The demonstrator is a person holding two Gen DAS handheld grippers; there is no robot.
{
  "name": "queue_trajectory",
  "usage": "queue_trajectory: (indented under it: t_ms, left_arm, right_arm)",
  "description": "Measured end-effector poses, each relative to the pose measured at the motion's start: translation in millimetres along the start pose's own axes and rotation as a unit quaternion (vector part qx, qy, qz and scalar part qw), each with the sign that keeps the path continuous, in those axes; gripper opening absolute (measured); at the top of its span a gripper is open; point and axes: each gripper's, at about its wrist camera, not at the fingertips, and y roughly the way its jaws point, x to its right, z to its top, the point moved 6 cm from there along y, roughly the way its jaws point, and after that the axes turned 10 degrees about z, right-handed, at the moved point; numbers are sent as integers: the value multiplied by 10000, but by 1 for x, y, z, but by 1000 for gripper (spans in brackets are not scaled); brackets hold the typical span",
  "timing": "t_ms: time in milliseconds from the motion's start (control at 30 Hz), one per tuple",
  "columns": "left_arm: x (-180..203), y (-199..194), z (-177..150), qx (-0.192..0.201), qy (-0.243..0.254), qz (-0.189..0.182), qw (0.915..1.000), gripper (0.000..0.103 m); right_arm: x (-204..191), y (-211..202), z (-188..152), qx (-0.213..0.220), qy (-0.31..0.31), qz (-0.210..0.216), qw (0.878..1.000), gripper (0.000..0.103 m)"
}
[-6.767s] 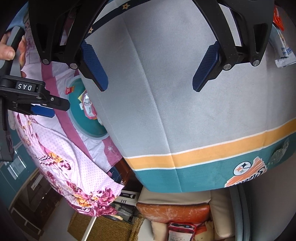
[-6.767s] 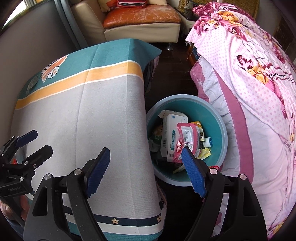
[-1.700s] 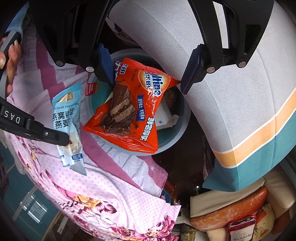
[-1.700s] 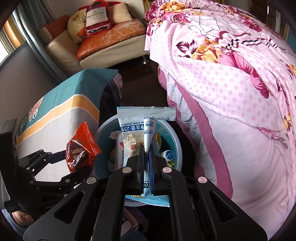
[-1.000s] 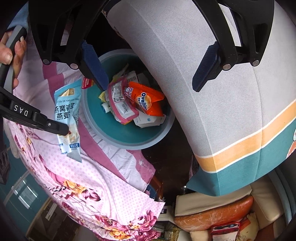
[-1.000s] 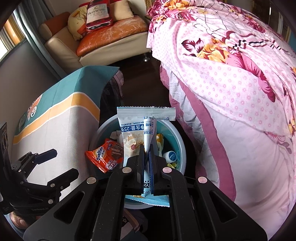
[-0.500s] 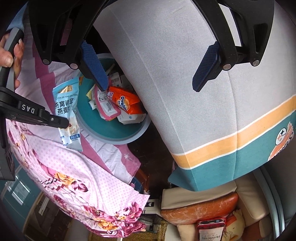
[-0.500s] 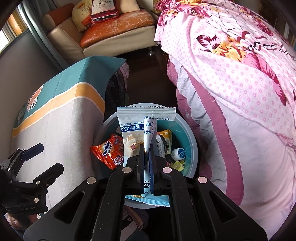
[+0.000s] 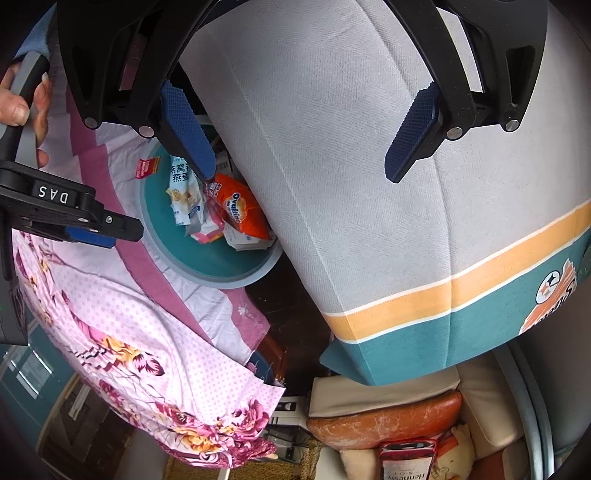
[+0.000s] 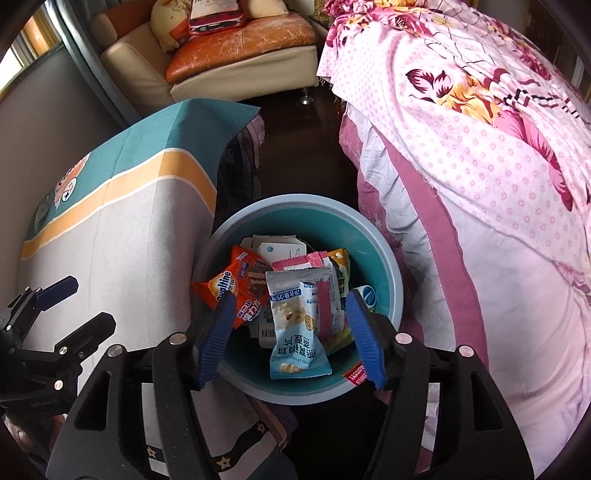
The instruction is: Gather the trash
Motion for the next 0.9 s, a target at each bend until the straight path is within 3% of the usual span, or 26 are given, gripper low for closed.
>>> queue_trajectory:
  t_ms: [33, 100, 167, 367, 900]
  left_arm:
    - [-1, -2, -1, 19, 0, 36, 10000, 93]
    - [-4, -8, -3, 95, -24, 68, 9999, 93]
    - [-7, -14, -5, 132, -68, 91, 9998, 93]
    - [-20, -31, -13, 160, -251, 135, 9995, 95]
    - [-57, -81, -48, 417, -632, 346, 9965, 99]
  right_arm:
    - [-3, -2, -1, -2, -27, 19, 10000, 75]
    - [-9, -7, -5, 5, -117, 20, 9999, 76]
    - [-16, -11, -11, -14, -180, 25, 9998, 86]
    - [-35, -22, -31, -85, -298, 51, 9995, 92]
    - [-62, -78, -70, 248, -589, -207, 9977, 92]
